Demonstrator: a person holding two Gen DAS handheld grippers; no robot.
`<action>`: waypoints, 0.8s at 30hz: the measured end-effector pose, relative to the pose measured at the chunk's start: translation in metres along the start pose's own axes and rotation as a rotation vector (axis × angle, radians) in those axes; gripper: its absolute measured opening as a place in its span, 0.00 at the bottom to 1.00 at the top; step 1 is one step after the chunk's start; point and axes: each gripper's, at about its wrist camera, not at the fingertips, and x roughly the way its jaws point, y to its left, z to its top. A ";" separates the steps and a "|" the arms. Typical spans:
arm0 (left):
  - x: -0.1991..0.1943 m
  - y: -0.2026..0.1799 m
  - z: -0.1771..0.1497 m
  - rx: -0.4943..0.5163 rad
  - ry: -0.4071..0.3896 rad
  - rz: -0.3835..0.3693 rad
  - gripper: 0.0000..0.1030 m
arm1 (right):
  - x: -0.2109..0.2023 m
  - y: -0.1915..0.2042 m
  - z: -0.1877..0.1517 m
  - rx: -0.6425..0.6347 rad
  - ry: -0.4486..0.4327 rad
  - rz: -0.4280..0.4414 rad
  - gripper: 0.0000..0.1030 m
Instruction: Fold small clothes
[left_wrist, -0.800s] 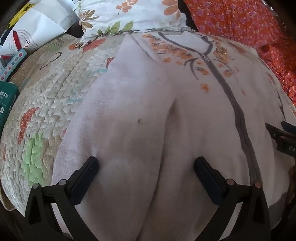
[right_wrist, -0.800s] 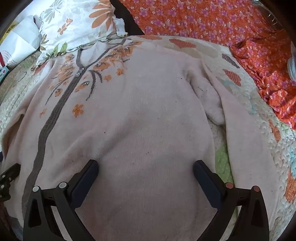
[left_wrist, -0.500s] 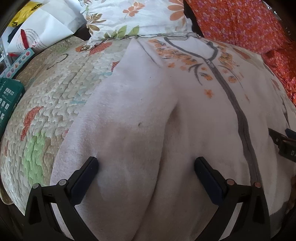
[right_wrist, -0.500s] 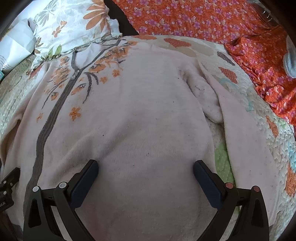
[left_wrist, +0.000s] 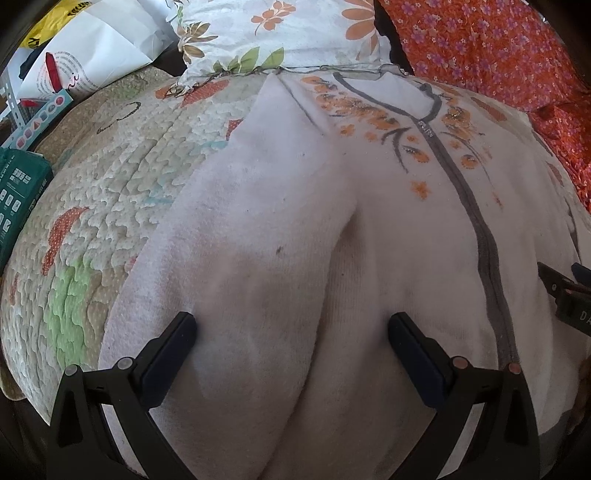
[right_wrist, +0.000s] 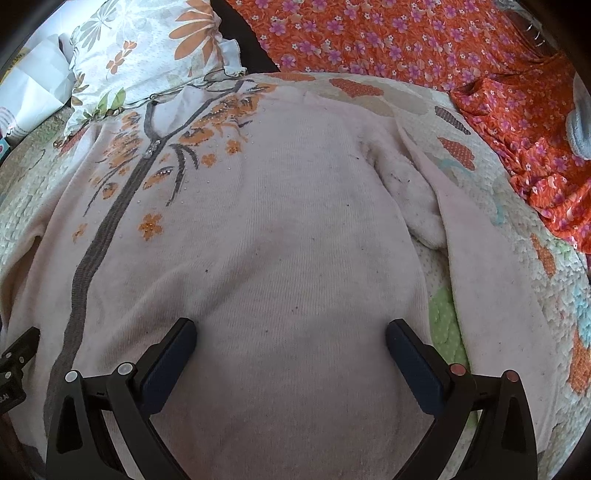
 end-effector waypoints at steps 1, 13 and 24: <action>0.000 0.000 0.001 0.000 -0.001 0.001 1.00 | 0.000 -0.001 0.000 0.000 -0.003 0.001 1.00; 0.000 0.000 0.000 0.003 0.014 -0.006 1.00 | -0.002 0.000 -0.001 -0.015 -0.020 -0.023 1.00; 0.000 0.001 -0.002 0.003 0.005 -0.009 1.00 | -0.002 0.000 -0.001 -0.012 -0.015 -0.016 1.00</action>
